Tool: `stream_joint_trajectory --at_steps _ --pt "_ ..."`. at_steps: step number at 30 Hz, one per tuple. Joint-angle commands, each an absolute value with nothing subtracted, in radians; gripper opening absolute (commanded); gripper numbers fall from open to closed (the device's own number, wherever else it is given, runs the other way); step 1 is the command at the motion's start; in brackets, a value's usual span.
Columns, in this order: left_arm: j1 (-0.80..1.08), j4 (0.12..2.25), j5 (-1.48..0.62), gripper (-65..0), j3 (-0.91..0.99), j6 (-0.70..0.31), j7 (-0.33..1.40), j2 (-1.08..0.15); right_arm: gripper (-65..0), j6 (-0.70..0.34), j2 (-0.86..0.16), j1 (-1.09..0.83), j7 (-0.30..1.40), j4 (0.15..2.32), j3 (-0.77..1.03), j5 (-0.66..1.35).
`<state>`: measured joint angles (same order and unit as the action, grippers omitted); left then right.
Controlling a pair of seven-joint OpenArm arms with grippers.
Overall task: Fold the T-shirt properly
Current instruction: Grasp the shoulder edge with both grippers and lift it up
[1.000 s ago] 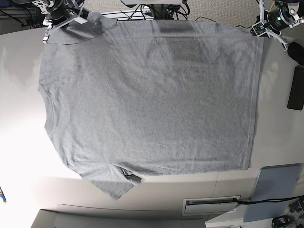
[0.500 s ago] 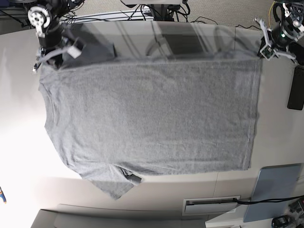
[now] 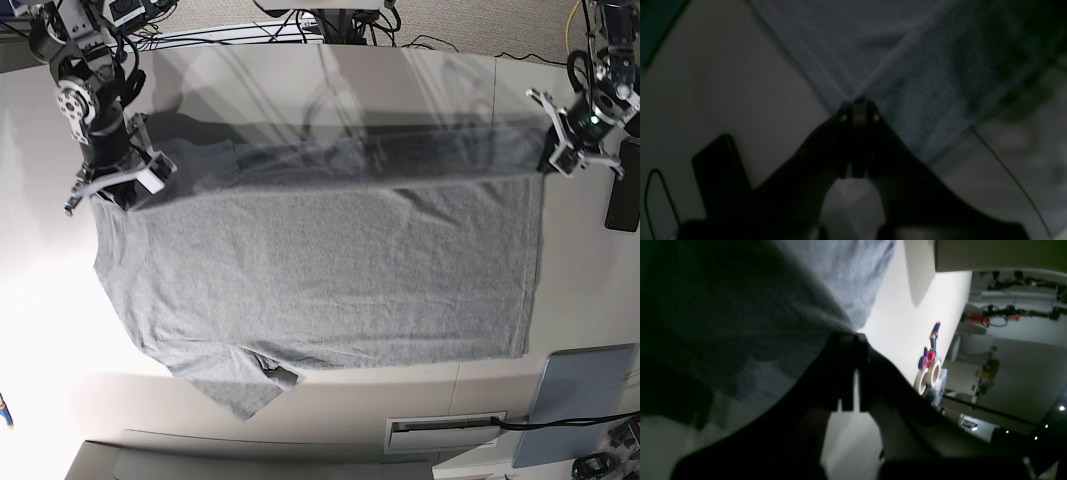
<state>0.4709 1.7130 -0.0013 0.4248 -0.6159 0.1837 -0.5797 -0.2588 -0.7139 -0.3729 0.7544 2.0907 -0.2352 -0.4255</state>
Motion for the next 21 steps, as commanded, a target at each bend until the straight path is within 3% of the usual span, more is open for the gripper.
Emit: stream_joint_trajectory --at_steps 1,21 --pt "0.455 1.72 -0.02 -65.0 0.435 -0.604 0.165 -0.599 -65.0 -0.242 -0.728 -0.346 0.748 2.091 -0.24 -0.442" --pt "0.39 1.715 -0.023 -65.0 0.434 -0.604 0.165 -0.598 -65.0 -0.242 -0.723 -0.163 0.702 1.981 -0.328 -0.415"
